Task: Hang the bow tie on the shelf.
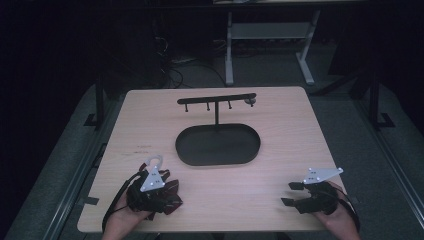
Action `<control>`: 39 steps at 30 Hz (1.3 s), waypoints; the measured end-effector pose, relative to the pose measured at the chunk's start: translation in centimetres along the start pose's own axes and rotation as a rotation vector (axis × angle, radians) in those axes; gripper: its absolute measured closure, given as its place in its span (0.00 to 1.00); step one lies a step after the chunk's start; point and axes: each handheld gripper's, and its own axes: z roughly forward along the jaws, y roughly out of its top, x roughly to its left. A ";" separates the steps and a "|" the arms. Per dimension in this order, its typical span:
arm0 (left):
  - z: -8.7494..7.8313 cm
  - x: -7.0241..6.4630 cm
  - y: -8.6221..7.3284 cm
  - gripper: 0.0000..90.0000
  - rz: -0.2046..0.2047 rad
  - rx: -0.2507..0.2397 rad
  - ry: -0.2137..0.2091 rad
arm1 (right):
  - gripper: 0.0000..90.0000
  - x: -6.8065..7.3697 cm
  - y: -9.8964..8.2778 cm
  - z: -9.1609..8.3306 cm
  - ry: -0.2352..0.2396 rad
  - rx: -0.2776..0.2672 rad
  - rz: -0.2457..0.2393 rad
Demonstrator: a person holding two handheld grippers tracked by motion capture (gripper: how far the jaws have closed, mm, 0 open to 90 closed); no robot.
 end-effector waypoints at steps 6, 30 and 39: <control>-0.1 -0.1 0.0 0.34 0.018 0.019 0.009 | 0.38 0.1 0.0 0.0 0.004 0.004 -0.003; -1.9 3.6 0.7 0.38 0.062 0.100 0.005 | 0.38 0.9 0.3 0.0 -0.002 0.012 -0.030; -2.1 6.4 1.2 0.44 0.051 0.136 0.015 | 0.38 1.0 0.5 -0.1 -0.007 0.008 -0.045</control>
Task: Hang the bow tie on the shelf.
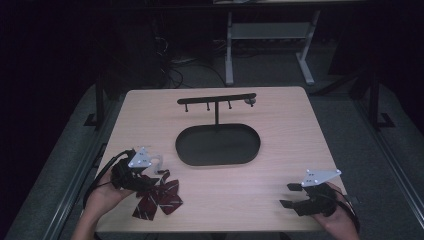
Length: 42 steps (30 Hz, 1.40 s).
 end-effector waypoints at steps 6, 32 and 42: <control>0.1 1.4 0.0 0.47 -0.003 0.034 -0.004 | 0.38 0.1 0.1 0.0 0.000 0.006 0.006; 3.2 6.9 -1.1 0.61 -0.114 0.178 -0.037 | 0.38 -0.2 0.1 0.1 0.000 0.007 0.007; 4.5 7.6 -1.0 0.70 -0.121 0.236 -0.047 | 0.38 -0.2 0.1 -0.1 -0.001 0.006 0.010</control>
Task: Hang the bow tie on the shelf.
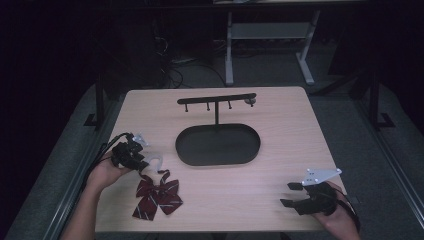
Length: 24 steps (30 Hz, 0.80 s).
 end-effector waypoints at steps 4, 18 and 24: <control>0.3 0.3 0.0 0.72 0.003 0.027 0.001 | 0.38 0.0 0.0 0.0 -0.002 -0.002 -0.006; 1.3 0.1 0.2 0.83 0.020 0.076 -0.009 | 0.38 0.0 0.0 -0.2 -0.006 -0.009 -0.007; 1.3 0.0 0.2 0.92 0.031 0.081 -0.019 | 0.38 0.0 0.0 -0.2 -0.007 -0.009 -0.009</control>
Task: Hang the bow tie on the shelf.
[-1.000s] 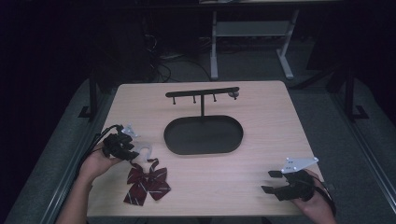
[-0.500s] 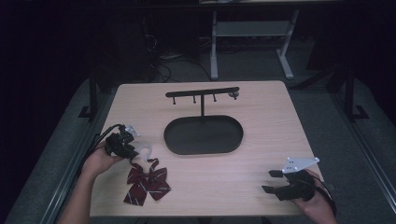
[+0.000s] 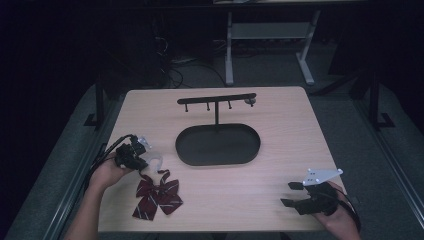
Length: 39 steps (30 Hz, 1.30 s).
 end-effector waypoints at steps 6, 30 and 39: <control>0.0 -0.1 0.0 0.97 0.010 0.005 -0.018 | 0.38 0.0 0.0 0.0 0.000 0.001 0.001; -3.1 -2.4 1.5 0.97 0.147 0.011 -0.031 | 0.38 -0.1 -0.1 0.0 -0.001 -0.002 0.006; -5.0 -3.3 2.6 0.97 0.212 0.027 -0.046 | 0.38 -0.1 -0.1 0.0 -0.003 -0.004 0.007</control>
